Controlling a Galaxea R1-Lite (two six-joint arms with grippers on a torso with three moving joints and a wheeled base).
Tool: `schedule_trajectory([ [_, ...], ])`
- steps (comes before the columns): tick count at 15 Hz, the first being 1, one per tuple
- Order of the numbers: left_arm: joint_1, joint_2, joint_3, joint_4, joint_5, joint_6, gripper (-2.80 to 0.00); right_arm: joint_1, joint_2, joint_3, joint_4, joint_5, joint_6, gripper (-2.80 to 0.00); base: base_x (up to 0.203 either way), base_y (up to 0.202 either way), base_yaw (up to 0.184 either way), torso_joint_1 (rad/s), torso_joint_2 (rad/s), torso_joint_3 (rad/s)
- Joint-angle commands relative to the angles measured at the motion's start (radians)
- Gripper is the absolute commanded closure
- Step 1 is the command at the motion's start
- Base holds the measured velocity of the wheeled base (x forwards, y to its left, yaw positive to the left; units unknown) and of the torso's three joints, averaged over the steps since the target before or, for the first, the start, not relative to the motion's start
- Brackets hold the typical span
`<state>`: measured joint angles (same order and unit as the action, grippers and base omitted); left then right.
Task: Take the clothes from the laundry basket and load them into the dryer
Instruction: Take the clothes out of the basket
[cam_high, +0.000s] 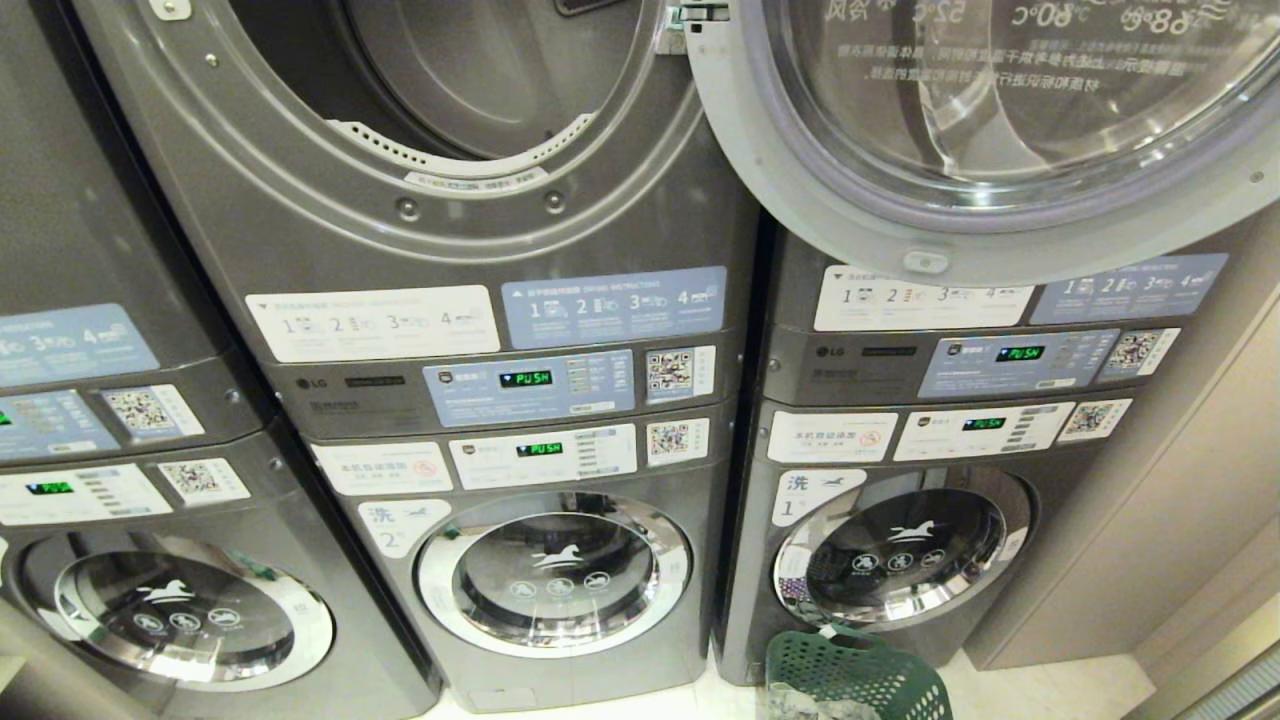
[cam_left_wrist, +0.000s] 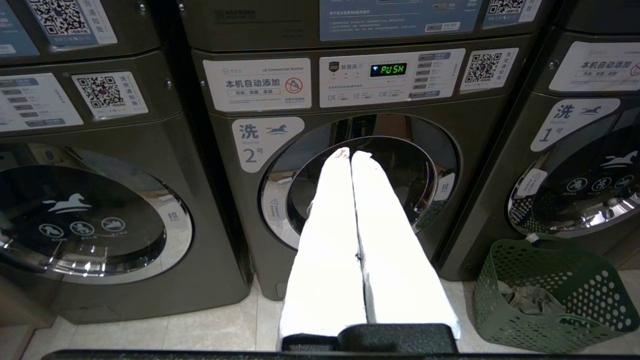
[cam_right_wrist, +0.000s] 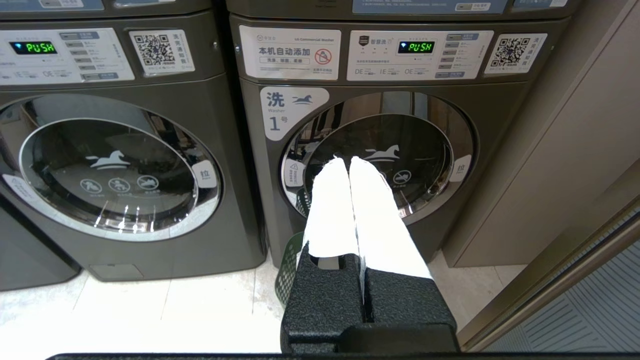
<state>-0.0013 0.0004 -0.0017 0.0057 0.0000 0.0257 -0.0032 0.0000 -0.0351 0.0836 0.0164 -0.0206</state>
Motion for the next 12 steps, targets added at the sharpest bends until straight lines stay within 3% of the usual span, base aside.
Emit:
schedule_trajectory([
  [1, 0.001, 0.0, 0.0, 0.0, 0.0, 0.0, 0.0, 0.0, 0.002, 0.0, 0.001, 0.0, -0.001, 0.0, 0.0, 0.0, 0.0, 0.0, 0.0, 0.0],
  [12, 0.001, 0.0, 0.0, 0.0, 0.002, -0.001, 0.0, 0.0, 0.002, 0.0, 0.001, 0.0, -0.001, 0.0, 0.0, 0.0, 0.0, 0.0, 0.0, 0.0],
])
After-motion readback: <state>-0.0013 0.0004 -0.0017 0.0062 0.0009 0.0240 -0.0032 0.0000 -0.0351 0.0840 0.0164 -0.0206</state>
